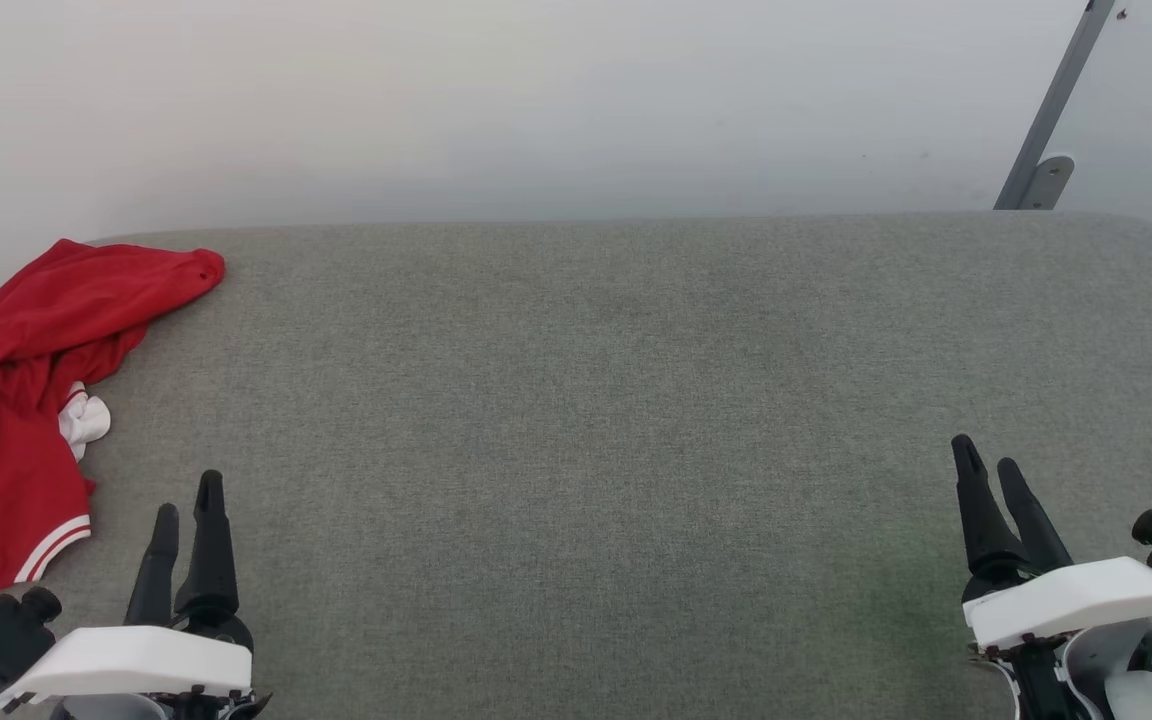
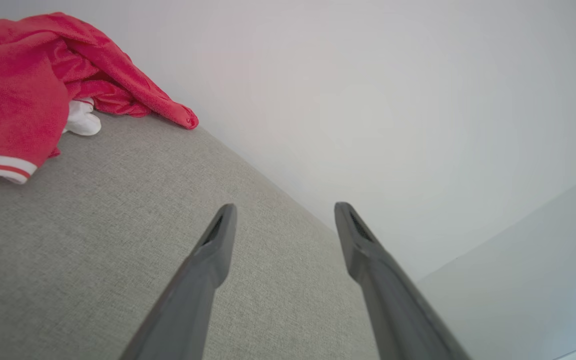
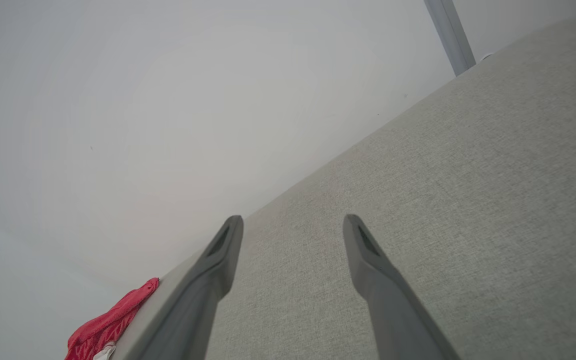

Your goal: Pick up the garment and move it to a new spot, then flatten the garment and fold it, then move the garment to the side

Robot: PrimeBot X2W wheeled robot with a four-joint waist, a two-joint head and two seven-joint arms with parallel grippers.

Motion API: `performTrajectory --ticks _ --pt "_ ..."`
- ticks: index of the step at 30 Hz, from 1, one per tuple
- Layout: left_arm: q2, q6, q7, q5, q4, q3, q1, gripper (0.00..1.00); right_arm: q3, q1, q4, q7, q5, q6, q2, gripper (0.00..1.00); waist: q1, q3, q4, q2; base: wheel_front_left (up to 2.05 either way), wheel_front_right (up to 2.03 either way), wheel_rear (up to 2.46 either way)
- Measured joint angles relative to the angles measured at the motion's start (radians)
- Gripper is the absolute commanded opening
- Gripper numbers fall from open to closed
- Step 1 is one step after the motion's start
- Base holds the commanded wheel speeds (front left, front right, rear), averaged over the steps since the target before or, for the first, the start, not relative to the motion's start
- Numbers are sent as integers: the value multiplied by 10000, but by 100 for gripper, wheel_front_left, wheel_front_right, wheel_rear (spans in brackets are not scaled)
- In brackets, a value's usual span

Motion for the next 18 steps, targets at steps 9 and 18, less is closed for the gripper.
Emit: performTrajectory --ticks 9,18 --pt "-59 -155 -267 1143 -234 113 131 100 77 -11 -75 -268 -1022 2 -65 100 1 -14 -15 0 0 0 0" --pt "-61 -167 -520 2027 -493 82 183 100 196 -12 -169 -520 -1904 2 -161 100 0 -23 -23 0 0 0 0"
